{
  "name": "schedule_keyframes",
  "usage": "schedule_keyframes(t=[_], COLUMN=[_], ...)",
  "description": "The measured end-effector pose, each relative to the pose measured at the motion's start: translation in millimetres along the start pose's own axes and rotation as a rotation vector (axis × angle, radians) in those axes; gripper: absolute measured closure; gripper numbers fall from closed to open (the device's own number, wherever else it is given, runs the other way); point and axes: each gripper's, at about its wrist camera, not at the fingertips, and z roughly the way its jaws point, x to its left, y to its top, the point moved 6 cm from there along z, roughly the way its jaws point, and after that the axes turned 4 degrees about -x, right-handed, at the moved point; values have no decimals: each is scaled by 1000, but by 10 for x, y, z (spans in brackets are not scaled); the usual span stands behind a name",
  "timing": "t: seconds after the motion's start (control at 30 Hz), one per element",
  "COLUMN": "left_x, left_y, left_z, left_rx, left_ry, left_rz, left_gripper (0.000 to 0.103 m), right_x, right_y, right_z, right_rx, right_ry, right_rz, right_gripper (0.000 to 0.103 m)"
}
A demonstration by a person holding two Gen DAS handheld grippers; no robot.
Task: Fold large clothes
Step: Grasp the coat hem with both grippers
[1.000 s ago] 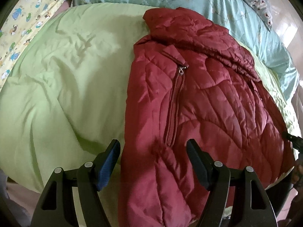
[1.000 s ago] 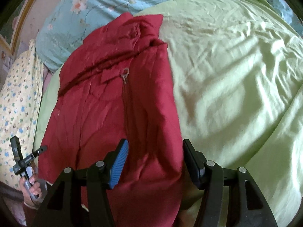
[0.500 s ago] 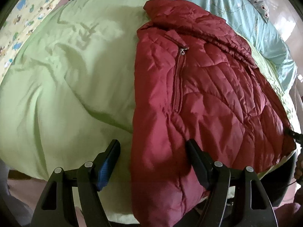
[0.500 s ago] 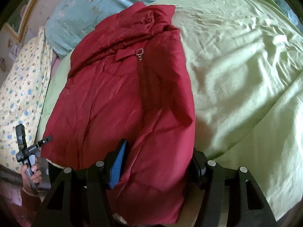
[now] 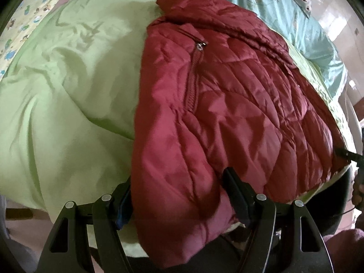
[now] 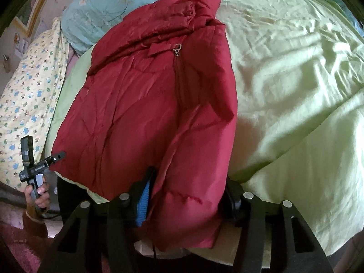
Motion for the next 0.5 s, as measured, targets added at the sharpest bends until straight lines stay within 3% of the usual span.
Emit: schedule_keyframes(t=[0.17,0.3,0.4,0.5], left_x=[-59,-39,-22,-45], left_y=[-42,-64,-63,-44], left_z=[-2,8,-2,-43], left_rx=[-5,-10,-20,-39], left_ry=[-13,-34,-57,-62], left_rz=[27,10,-7,-3], left_gripper=[36,66,77,81], right_x=[34,61,113,148], right_y=[-44,-50,-50,-17], right_z=[-4,-3,-22,-50], right_rx=[8,-8,-27,-48], right_ry=[7,18,33,52], right_rz=[-8,-21,-36,-38], right_gripper=[50,64,72,75])
